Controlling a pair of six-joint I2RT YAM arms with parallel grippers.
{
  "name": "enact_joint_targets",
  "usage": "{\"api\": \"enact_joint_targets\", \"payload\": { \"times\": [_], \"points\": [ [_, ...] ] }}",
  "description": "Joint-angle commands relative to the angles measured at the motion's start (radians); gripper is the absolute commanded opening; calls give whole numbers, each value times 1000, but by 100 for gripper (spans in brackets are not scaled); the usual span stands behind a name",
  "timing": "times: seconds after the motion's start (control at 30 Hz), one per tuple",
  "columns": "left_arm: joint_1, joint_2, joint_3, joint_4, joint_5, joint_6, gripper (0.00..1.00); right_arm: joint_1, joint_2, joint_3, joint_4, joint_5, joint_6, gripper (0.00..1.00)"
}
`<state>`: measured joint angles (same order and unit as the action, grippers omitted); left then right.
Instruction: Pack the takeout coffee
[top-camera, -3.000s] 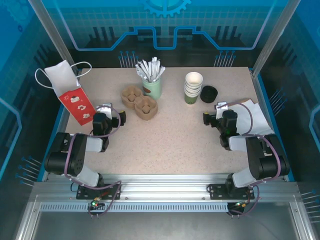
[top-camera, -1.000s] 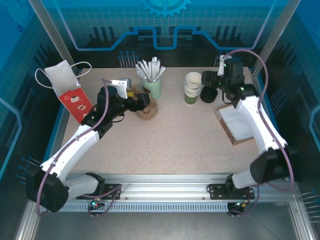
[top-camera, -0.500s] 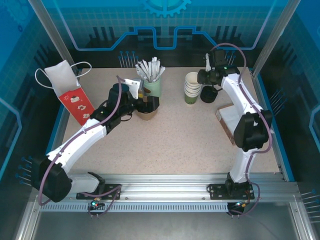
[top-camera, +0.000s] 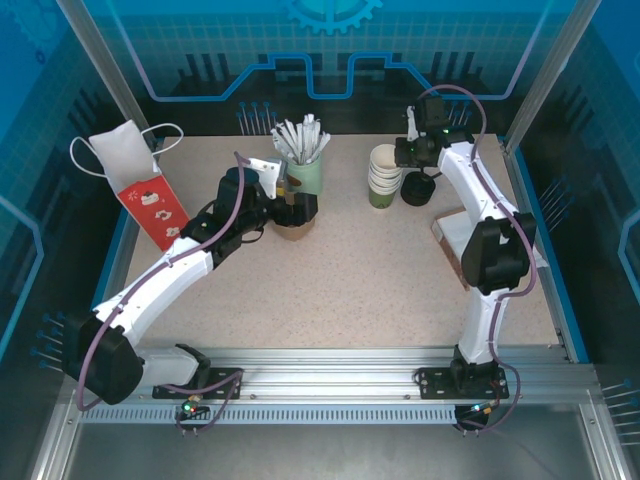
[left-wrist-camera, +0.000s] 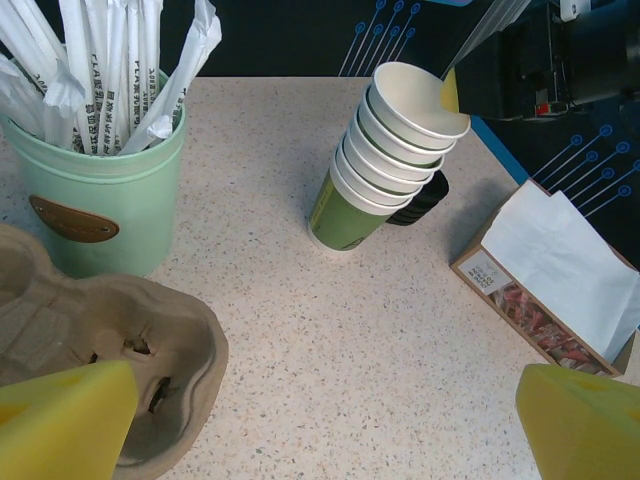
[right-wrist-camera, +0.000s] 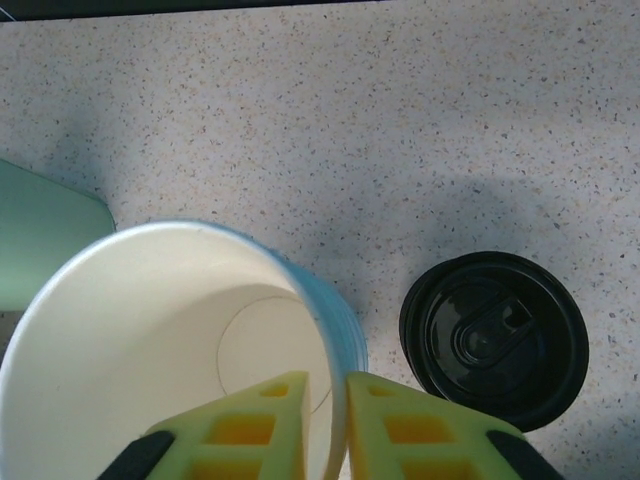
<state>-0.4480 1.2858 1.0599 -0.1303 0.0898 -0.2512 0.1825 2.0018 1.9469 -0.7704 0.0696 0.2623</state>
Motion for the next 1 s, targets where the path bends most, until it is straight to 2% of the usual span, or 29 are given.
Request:
{"api": "enact_joint_targets", "payload": {
  "times": [0.0,0.53,0.83,0.97],
  "points": [
    [-6,-16,9,-8,-16,24,99,7,20,42,-29,-17,3,15],
    [-6,-27,0,-19,-27,27,99,7,-34,82,-35,-28,51,9],
    [-7,-63,-18,-5,-32,-32,99,14,-151,171,-92,-62,69,8],
    [-7,-87,-52,31,-15,-84,99,28,-247,139,-107,-74,65,8]
  ]
}}
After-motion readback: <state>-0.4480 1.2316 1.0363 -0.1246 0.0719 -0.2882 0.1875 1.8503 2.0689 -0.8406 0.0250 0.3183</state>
